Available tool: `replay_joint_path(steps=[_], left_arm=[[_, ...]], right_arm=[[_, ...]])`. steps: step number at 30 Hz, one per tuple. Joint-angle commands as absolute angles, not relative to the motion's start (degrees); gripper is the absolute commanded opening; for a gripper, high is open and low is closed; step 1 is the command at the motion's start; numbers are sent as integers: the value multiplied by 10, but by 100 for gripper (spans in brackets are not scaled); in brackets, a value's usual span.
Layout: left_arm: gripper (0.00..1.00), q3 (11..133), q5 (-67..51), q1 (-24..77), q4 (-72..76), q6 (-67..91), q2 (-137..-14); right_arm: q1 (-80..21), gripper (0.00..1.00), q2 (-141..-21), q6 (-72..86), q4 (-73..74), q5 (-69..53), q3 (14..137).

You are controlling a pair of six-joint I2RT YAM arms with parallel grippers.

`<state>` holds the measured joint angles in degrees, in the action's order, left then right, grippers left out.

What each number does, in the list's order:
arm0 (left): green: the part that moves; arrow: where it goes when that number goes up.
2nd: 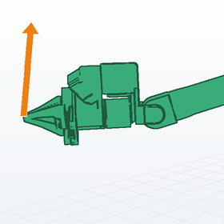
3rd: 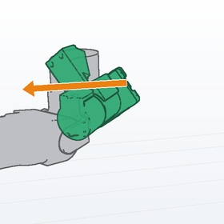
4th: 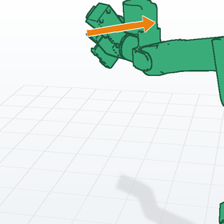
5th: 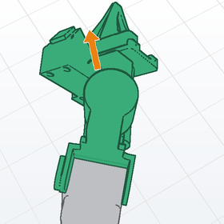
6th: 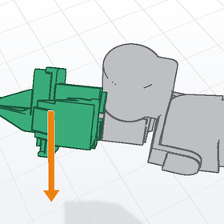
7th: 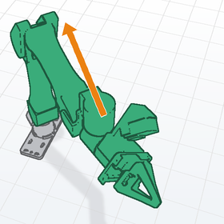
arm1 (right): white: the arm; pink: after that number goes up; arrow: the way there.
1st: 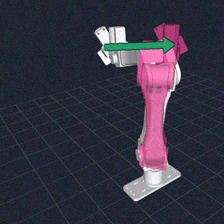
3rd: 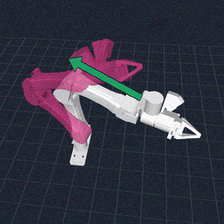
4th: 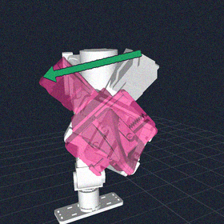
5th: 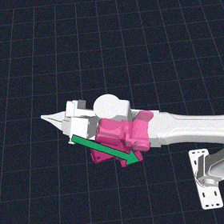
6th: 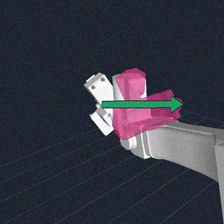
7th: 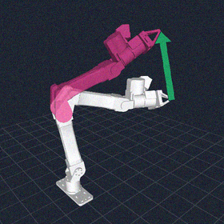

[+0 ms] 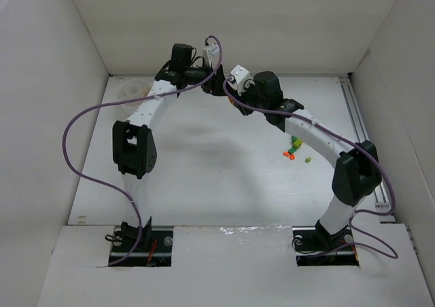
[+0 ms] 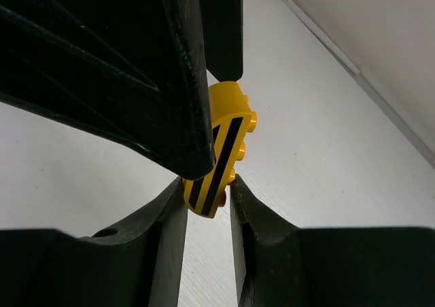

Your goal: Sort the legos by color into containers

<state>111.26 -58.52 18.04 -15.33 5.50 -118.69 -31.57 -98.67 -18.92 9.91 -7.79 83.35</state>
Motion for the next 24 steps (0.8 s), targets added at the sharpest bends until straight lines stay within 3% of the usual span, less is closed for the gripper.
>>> replay_joint_path(steps=[1,11,22,24], left_arm=[[69,1145,-599,184,-148,47,-1183],[50,1150,-604,184,-148,42,-1188],[50,1156,-610,189,-148,42,-1199],[42,1156,-610,189,-148,42,-1199]], right_arm=[[-324,2,-991,-190,78,-62,860],[-324,2,-997,-200,78,-52,860],[-335,2,-997,-211,68,-47,854],[-335,2,-997,-216,62,-47,854]])
